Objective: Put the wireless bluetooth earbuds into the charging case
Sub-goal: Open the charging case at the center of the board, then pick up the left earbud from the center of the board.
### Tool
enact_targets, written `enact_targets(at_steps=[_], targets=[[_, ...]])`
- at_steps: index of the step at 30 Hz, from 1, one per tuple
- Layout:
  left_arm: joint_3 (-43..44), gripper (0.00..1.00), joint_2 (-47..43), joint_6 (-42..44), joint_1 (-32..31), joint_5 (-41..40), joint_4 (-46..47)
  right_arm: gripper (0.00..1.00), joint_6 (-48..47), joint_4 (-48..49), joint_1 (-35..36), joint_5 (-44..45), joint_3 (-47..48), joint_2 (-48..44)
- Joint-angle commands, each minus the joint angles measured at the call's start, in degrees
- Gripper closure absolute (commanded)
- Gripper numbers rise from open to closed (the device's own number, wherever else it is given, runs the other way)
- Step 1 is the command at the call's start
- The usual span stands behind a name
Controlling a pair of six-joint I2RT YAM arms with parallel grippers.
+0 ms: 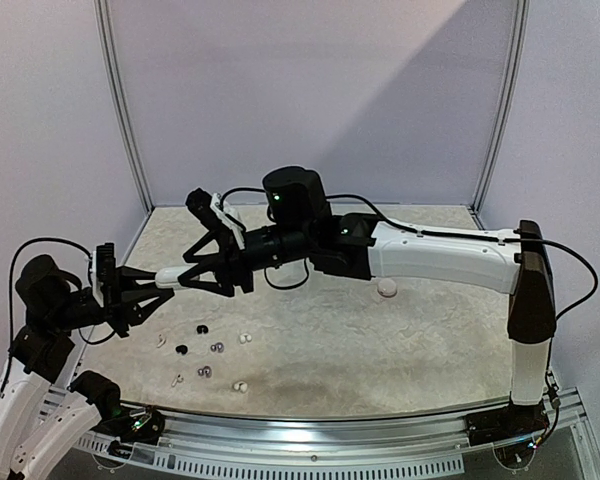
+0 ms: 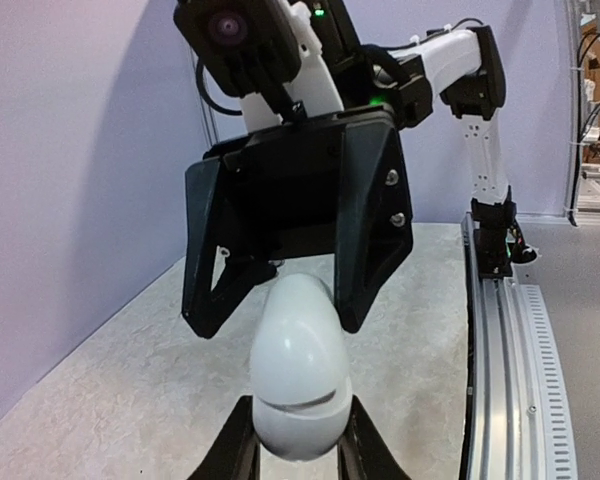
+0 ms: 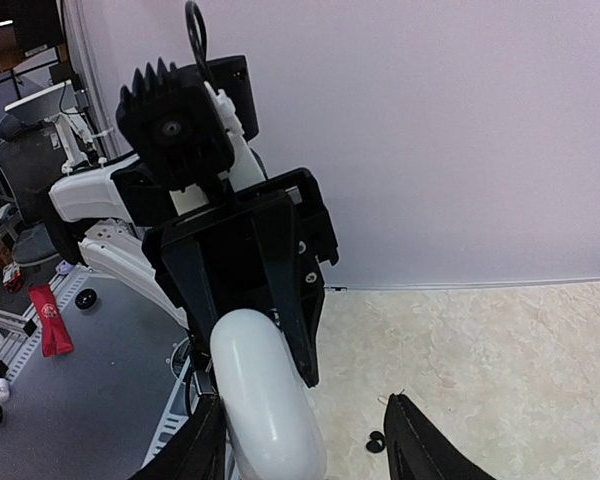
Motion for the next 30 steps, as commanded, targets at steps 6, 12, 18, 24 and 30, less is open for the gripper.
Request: enact_targets(at_steps=[6,12,18,24,30], targets=[[1.4,1.00,-1.3,5.1,-0.7,2.7,-5.5,0.48,1.2,-0.8,-1.0,3.8,2.2,2.2],[0.4,1.00,-1.3,-1.0,-0.7,3.1,-1.6,0.48,1.2,-2.7,-1.1,4.3,2.4,2.6],[0.3,1.00,-1.0,-5.9,-0.7,2.0,-1.8,0.49,2.7,-5.1,-2.0,5.1,4.2,3.5],[-0.9,1.00,0.4,-16.7,-0.6,-1.5,2.0,0.43,1.8,-6.0,-2.0,2.5,5.9,4.2],[-1.0,1.00,1.5,-18.8,-0.6,-1.9,2.7,0.40,2.9,-5.7,-2.0,0.8,7.5,3.8]])
